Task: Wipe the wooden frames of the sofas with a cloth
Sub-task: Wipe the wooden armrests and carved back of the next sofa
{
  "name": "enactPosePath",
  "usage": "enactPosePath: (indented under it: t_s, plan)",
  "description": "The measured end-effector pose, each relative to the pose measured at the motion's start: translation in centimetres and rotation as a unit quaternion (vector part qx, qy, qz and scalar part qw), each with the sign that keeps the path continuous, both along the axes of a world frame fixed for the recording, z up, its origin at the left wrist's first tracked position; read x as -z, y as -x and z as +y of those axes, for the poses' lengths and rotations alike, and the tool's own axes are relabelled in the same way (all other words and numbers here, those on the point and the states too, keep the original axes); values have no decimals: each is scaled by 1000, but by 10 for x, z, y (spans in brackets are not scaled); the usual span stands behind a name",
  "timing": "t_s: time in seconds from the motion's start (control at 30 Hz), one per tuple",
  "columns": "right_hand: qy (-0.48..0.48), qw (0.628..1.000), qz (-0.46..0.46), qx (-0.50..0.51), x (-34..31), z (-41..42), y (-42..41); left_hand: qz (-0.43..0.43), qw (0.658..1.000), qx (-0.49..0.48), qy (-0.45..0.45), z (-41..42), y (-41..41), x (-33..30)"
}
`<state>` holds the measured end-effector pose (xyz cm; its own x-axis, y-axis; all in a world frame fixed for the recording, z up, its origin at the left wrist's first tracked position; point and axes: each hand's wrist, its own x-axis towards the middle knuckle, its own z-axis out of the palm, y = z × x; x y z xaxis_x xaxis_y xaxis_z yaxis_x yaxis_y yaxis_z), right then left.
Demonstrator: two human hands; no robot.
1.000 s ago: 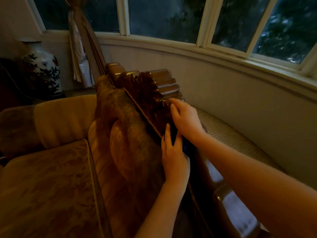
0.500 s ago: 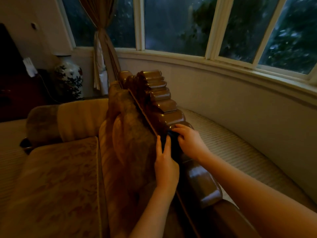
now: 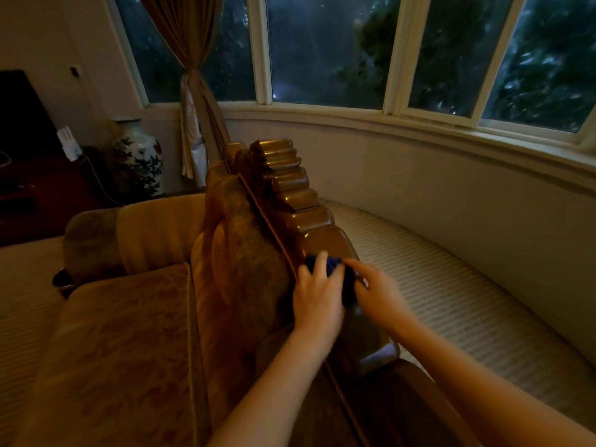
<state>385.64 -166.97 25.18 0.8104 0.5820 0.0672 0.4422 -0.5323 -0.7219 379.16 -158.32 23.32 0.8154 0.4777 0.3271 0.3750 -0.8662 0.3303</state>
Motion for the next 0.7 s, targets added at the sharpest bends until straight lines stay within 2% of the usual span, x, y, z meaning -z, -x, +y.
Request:
enactPosePath:
  t_s: [0.13, 0.27, 0.37, 0.47, 0.53, 0.7]
  plan:
    - [-40, 999, -4, 22, 4, 9, -8, -11, 998, -22, -60, 55, -54, -20]
    - [-54, 996, -76, 13, -9, 53, -20, 18, 995, -24, -92, 103, -102, -30]
    - [12, 992, -127, -8, -13, 86, -41, -7, 995, 12, -101, 133, -131, -33]
    - [83, 987, -139, -8, -11, 104, -62, -65, 996, 35, -58, 160, -158, -41]
    - [116, 982, -151, -7, -8, 109, -71, -74, 995, 44, -41, 176, -172, -48]
    - [118, 975, -190, -9, 0, 111, -76, -93, 992, 88, -19, 184, -176, -49]
